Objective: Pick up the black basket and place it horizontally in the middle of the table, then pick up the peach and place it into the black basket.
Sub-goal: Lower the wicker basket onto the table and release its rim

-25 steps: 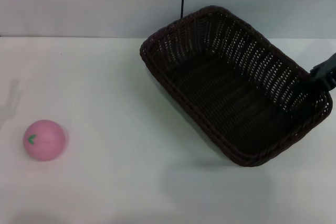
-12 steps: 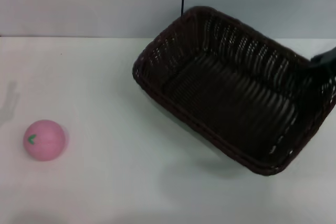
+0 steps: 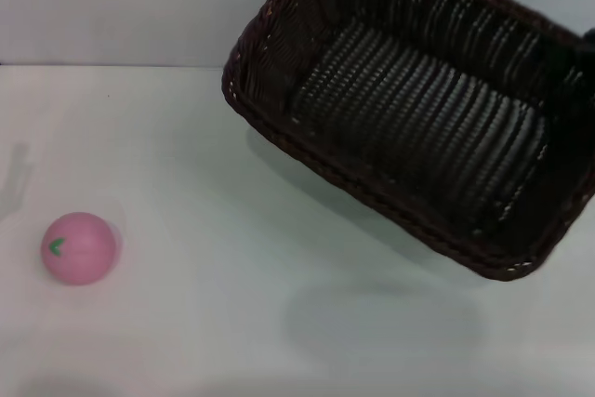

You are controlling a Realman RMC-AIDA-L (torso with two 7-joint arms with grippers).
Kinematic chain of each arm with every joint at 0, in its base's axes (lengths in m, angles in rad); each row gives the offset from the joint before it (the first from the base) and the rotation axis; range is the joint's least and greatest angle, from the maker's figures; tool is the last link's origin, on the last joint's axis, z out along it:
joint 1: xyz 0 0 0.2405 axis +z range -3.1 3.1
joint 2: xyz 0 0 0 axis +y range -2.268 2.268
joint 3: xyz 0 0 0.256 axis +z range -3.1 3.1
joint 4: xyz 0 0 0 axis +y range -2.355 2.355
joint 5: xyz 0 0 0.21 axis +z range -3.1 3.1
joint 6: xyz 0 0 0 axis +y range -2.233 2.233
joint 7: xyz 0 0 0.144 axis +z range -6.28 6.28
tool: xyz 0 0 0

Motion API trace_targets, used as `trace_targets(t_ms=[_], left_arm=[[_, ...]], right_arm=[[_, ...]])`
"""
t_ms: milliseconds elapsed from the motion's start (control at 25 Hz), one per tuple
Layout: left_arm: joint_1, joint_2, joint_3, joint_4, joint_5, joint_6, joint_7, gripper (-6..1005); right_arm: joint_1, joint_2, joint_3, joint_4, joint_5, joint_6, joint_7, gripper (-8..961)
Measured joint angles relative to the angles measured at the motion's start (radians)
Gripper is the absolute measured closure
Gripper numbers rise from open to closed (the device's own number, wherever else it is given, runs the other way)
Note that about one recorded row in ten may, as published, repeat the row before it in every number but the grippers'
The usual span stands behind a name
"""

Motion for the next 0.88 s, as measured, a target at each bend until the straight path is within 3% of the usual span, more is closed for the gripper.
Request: trace_targets(t_ms=[320, 440, 560, 640, 880], left_arm=[[-0.002, 0.0, 0.003, 0.001, 0.004, -0.007, -0.008, 268], [-0.002, 0.0, 0.005, 0.001, 0.004, -0.007, -0.009, 270], [0.0, 0.0, 0.006, 0.0, 0.004, -0.007, -0.012, 272], [0.001, 0.0, 0.007, 0.0, 0.003, -0.007, -0.018, 274], [0.002, 0.0, 0.009, 0.0, 0.003, -0.007, -0.019, 278]], right_arm=[[0.043, -0.027, 0.0, -0.051, 0.015, -0.097, -0.062, 760], [0.07, -0.018, -0.026, -0.035, 0.014, -0.121, -0.1, 760], [0.108, 0.005, -0.092, 0.028, 0.012, -0.124, -0.162, 760], [0.144, 0.01, -0.161, 0.113, 0.011, -0.122, -0.223, 760], [0.179, 0.02, -0.222, 0.185, 0.011, -0.112, -0.27, 760]])
